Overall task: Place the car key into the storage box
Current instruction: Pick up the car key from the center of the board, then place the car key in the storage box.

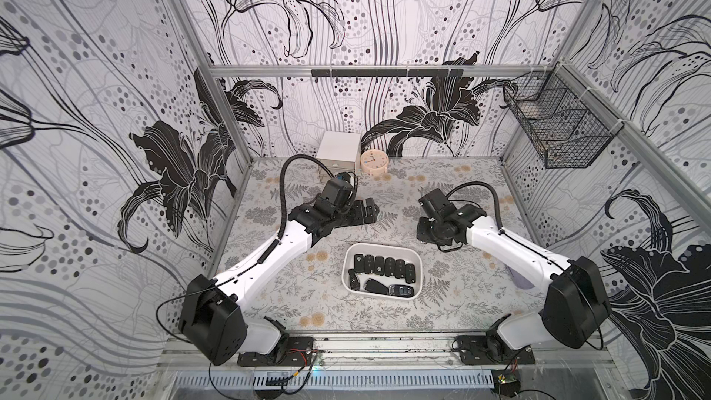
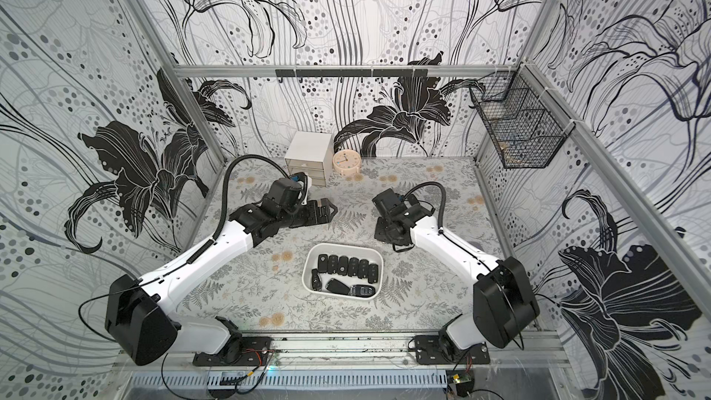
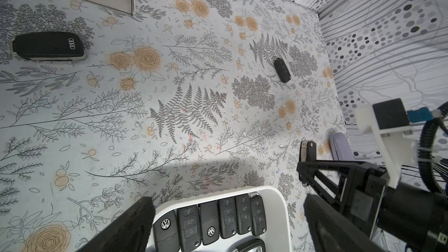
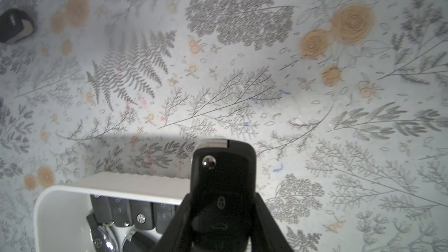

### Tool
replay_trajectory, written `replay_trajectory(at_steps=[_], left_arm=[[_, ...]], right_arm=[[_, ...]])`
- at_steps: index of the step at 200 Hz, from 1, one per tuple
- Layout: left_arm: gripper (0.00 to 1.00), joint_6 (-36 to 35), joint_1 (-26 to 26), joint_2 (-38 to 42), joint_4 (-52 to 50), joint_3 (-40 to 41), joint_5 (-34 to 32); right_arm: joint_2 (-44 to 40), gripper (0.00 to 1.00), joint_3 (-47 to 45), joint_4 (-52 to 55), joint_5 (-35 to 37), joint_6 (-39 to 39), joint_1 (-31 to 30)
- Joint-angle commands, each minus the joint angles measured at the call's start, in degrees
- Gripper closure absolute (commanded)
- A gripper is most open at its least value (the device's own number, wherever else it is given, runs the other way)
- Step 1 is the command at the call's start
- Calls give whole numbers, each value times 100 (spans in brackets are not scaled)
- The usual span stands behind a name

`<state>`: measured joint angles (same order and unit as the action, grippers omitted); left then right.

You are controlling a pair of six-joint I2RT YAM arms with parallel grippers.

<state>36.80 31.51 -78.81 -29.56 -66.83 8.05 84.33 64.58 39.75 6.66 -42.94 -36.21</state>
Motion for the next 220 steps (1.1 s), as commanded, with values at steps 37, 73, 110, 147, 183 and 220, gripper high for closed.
replay_trajectory(at_steps=[37,73,110,147,183,220], left_arm=[[1,267,4,556,188,444,-318],[1,349,-2,808,115,633,-396],[1,410,5,981,49,768,-445],[1,401,0,1111,-64,804,-493],[1,397,3,1158,-83,838,-489],[1,344,5,1179,-137,829,-493]], right_arm=[[30,74,-336,39,122,-508,-955],[217,73,-531,-118,73,-677,-1328],[514,73,-684,-323,-18,-766,-1433],[728,73,-710,-340,16,-859,-1433],[931,71,-733,-359,-2,-977,-1433],[1050,64,-679,-247,68,-1137,-1433]])
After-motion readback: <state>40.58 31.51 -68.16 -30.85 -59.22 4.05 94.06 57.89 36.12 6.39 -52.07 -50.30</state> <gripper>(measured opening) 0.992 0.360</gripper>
